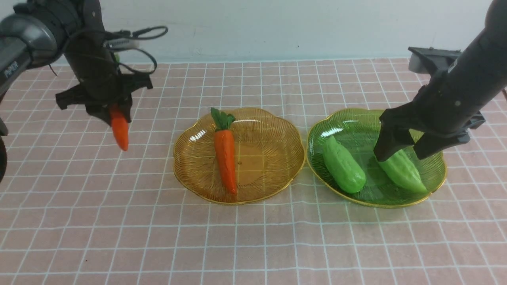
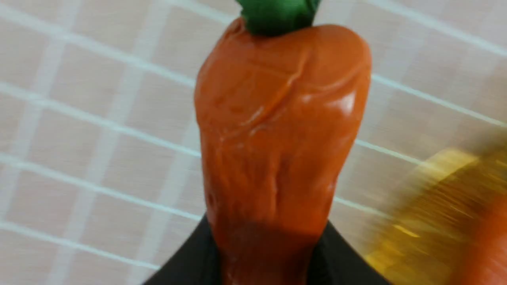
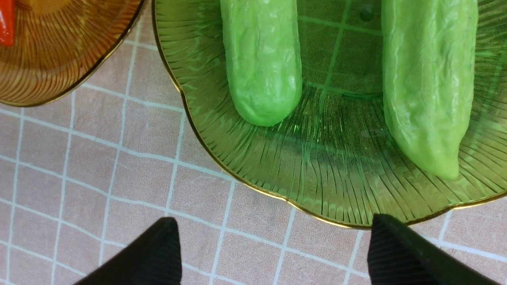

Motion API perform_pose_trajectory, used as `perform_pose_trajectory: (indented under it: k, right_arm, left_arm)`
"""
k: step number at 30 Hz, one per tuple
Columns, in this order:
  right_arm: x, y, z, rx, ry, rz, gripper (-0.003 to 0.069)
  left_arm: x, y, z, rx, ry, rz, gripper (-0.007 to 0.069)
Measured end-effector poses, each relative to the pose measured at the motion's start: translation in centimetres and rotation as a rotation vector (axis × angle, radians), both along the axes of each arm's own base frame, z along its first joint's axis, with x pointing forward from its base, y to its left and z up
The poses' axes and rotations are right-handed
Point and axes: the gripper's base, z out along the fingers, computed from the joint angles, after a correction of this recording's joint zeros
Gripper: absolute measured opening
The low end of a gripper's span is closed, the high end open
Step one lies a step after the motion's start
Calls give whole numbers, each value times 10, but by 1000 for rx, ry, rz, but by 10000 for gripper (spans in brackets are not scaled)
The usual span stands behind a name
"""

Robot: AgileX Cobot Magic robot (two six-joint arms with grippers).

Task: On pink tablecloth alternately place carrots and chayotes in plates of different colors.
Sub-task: 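Pick up the carrot and put it on the nearest plate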

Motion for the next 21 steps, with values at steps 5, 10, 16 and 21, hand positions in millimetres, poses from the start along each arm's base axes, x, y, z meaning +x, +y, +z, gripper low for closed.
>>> perform_pose_trajectory:
  k: [5,10,16,21]
  right_arm:
    - [-8,-3,18,-7,-55,10,440]
    - [-38,-10,70,2,-210,11,260]
    - [-82,-18,122,27,-372,10,111]
    - [-126,-26,160,53,-513,9,26]
  left_arm:
    - [-12,-88,-2,-126,15,-265,188]
    - [-25,-163,-28,-128,21,-434,213]
    - [-27,-192,-52,-119,20,-509,300]
    - [-27,-194,-62,-117,38,-511,411]
